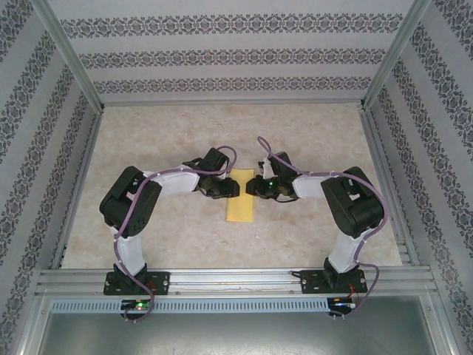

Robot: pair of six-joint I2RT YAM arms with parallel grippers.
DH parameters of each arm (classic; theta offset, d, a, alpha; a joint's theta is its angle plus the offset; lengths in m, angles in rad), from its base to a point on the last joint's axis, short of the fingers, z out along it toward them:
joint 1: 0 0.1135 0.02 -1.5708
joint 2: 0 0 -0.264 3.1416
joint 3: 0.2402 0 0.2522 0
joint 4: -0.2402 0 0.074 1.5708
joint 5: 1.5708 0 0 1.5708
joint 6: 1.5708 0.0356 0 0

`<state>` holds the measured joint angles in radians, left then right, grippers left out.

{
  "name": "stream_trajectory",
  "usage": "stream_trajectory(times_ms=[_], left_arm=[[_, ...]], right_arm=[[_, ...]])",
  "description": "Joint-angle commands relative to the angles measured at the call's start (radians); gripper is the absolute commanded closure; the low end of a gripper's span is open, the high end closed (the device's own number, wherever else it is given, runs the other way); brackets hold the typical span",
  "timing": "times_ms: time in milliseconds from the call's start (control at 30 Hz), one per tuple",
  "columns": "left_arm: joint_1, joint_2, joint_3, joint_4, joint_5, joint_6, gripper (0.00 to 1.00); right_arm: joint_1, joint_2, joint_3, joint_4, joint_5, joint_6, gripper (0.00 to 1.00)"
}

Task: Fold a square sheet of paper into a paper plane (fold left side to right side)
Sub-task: First fold in half a square sheet of paper at the center of the table.

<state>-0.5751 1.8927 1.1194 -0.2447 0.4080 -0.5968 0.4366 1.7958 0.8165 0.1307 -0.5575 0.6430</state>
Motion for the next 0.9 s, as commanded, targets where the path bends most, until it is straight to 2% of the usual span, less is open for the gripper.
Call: stream_trajectory(times_ms=[0, 200, 500, 867], left_arm=[[-0.038, 0.072, 0.009, -0.055, -0.049, 0.026, 0.59], [-0.05, 0.103, 0.033, -0.081, -0.065, 0.019, 0.59], [-0.066, 0.156, 0.104, -0.192, -0.105, 0.053, 0.57], [-0.074, 0.192, 0.134, -0.226, -0.105, 0.057, 0.56]], right_arm=[[0.003, -0.053, 0.002, -0.04, 0.037, -0.022, 0.74], [-0.031, -0.128, -0.037, -0.102, 0.101, -0.034, 0.68], [-0.154, -0.334, -0.169, -0.167, 0.209, -0.07, 0.56], [-0.19, -0.396, -0.195, -0.185, 0.198, -0.082, 0.54]])
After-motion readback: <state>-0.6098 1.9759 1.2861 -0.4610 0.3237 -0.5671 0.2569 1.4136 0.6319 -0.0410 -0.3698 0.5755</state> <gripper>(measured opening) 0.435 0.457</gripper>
